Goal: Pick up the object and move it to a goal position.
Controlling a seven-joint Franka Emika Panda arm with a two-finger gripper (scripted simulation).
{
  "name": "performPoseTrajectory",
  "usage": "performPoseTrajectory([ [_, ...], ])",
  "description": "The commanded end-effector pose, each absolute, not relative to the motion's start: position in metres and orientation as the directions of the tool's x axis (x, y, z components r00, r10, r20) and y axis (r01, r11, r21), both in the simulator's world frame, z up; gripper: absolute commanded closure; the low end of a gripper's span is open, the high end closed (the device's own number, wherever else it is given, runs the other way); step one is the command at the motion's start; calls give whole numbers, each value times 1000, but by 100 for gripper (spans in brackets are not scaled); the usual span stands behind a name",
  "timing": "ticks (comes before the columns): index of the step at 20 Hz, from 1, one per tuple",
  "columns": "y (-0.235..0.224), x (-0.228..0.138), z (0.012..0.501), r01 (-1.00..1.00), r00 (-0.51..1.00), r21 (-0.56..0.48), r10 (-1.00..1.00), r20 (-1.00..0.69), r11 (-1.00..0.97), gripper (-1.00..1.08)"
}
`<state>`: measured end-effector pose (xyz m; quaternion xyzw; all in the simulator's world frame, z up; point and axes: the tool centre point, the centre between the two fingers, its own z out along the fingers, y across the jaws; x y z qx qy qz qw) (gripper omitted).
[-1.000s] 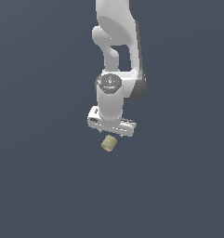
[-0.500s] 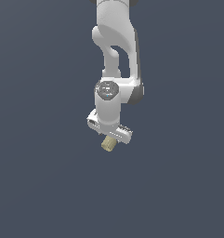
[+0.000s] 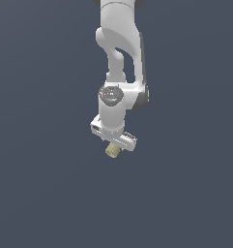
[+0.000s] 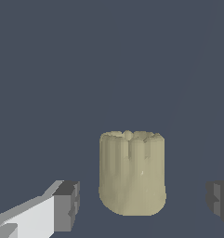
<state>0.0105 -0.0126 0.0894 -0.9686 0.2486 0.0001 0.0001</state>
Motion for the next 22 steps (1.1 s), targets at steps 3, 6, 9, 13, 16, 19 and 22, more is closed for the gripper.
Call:
performPoseTrajectory([
  [3, -13, 10, 77, -483, 876, 0, -483, -1, -876, -92],
  [6, -13, 9, 60, -484, 875, 0, -484, 0, -875, -92],
  [9, -13, 9, 47, -486, 874, 0, -486, 0, -874, -92],
  [13, -13, 10, 40, -486, 874, 0, -486, 0, -874, -92],
  [16, -13, 10, 40, -486, 874, 0, -486, 0, -874, 108],
  [19, -13, 10, 40, -486, 874, 0, -486, 0, -874, 108],
  [22, -13, 10, 40, -486, 874, 0, -486, 0, -874, 108],
])
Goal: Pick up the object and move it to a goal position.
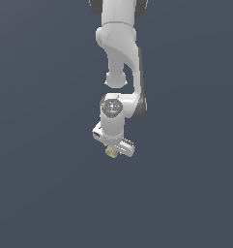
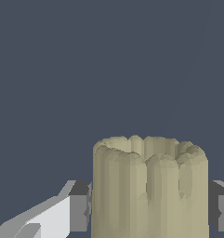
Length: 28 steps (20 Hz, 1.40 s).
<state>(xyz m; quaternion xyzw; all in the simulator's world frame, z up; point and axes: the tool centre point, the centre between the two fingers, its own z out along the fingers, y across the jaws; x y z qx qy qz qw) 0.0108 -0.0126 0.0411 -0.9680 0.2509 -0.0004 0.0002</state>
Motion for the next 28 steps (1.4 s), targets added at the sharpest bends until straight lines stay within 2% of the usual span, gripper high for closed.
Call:
performPoseTrajectory([
  [1, -13, 10, 40, -486, 874, 0, -486, 0, -874, 108],
  [7, -12, 11, 46, -486, 874, 0, -486, 1, -874, 108],
  [13, -11, 13, 74, -486, 874, 0, -486, 1, -874, 108],
  [28, -5, 23, 222, -487, 874, 1, -487, 1, -874, 108],
])
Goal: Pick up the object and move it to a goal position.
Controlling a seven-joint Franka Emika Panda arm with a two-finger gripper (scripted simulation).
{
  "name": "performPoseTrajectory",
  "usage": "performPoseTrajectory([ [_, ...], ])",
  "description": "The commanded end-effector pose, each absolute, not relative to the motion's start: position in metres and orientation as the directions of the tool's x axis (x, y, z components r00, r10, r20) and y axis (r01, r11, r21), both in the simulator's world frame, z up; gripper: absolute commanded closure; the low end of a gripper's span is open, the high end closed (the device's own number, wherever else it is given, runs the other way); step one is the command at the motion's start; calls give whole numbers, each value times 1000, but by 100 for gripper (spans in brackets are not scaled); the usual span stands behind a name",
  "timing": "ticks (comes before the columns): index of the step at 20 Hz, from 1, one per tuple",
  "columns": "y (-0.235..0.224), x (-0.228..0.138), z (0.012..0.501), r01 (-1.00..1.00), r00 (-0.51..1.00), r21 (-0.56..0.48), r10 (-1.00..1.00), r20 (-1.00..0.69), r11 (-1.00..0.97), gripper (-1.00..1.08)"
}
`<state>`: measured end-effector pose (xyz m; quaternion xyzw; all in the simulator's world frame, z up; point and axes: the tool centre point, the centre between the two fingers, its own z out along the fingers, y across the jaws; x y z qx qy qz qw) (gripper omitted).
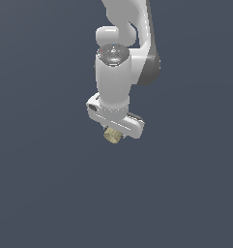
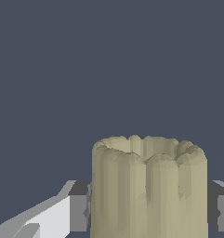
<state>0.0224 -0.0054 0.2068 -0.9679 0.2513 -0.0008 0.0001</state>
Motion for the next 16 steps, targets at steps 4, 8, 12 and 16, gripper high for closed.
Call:
performPoseTrajectory([
  [4, -3, 27, 255, -487, 874, 1, -487, 1, -874, 108],
  [8, -2, 29, 277, -486, 874, 0, -486, 0, -874, 108],
  [12, -1, 32, 290, -486, 874, 0, -486, 0, -874, 108],
  [16, -1, 32, 294, -486, 874, 0, -486, 0, -874, 108],
])
